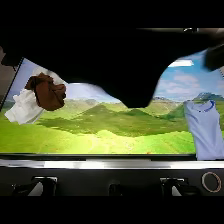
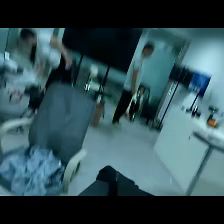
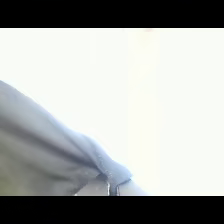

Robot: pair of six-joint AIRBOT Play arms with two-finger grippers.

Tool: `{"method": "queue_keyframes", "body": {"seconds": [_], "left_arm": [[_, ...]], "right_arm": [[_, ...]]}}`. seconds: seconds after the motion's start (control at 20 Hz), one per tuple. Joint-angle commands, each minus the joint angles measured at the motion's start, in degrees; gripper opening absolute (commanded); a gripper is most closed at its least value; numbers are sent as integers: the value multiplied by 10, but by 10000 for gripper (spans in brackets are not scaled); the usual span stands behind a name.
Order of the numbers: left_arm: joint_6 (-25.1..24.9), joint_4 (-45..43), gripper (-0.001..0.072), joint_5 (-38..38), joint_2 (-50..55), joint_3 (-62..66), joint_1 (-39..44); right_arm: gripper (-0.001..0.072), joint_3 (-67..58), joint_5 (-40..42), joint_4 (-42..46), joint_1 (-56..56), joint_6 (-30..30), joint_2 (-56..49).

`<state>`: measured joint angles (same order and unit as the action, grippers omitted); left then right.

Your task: Fold the shirts.

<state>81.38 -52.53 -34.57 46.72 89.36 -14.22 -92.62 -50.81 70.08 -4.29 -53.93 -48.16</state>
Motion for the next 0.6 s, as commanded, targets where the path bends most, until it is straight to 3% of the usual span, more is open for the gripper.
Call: {"method": "queue_keyframes", "body": {"seconds": [0.0,0.4,0.55], "left_arm": [[31,9,26,24,-92,20,-1],[30,-22,26,-27,-115,21,-1],[44,-80,26,-130,-91,14,-1]], "right_arm": [[46,-54,106,56,-12,-40,117],[46,-53,54,72,-12,-42,128],[46,-53,-79,97,-12,-61,100]]}}
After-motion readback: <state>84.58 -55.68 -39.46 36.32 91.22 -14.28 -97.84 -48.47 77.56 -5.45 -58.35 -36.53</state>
